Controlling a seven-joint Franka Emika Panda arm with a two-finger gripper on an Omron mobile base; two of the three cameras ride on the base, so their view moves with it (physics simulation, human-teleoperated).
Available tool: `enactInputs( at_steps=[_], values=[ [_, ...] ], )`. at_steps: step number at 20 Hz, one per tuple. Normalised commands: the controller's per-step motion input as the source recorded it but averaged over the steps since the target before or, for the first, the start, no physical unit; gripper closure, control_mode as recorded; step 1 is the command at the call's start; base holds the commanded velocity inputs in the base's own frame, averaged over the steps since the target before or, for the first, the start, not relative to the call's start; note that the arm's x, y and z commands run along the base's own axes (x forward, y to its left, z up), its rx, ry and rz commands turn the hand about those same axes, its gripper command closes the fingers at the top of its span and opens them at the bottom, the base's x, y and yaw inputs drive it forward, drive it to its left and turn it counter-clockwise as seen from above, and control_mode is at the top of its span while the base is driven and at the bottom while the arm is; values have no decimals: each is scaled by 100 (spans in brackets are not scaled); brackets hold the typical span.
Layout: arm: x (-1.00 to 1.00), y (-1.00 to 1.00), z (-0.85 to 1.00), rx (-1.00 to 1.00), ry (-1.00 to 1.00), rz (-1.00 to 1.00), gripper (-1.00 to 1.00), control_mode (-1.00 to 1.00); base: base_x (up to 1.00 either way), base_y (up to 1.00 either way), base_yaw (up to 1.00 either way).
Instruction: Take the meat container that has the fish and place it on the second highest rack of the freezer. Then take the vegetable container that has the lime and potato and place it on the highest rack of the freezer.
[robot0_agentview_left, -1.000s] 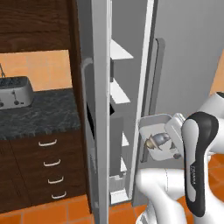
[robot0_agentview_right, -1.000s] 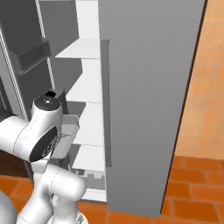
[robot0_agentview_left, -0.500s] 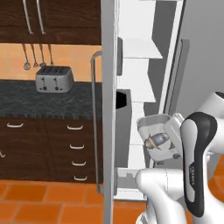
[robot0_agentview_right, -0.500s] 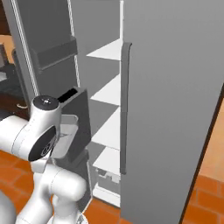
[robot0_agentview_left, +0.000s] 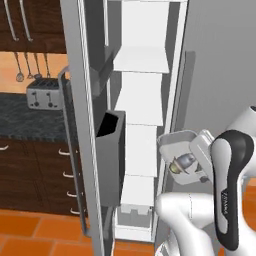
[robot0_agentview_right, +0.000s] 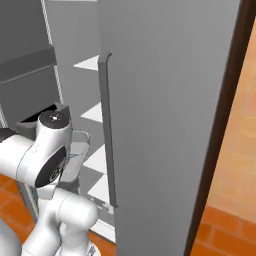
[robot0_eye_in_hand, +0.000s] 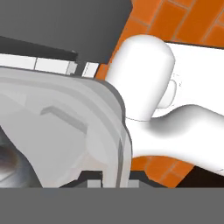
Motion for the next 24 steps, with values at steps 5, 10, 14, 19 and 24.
enactInputs(
  at_steps=[5, 10, 14, 19, 24],
  values=[
    [0, 0, 0, 0, 0, 0, 100, 100, 40, 30, 0],
    [0, 0, 0, 0, 0, 0, 100, 100, 47, 27, 0],
    [0, 0, 0, 0, 0, 0, 100, 100, 57, 1, 0],
    [29, 9, 0, 0, 0, -2, 100, -100, 24, 4, 0],
    [98, 23, 0, 0, 0, -20, 100, -100, 0, 0, 0]
  ],
)
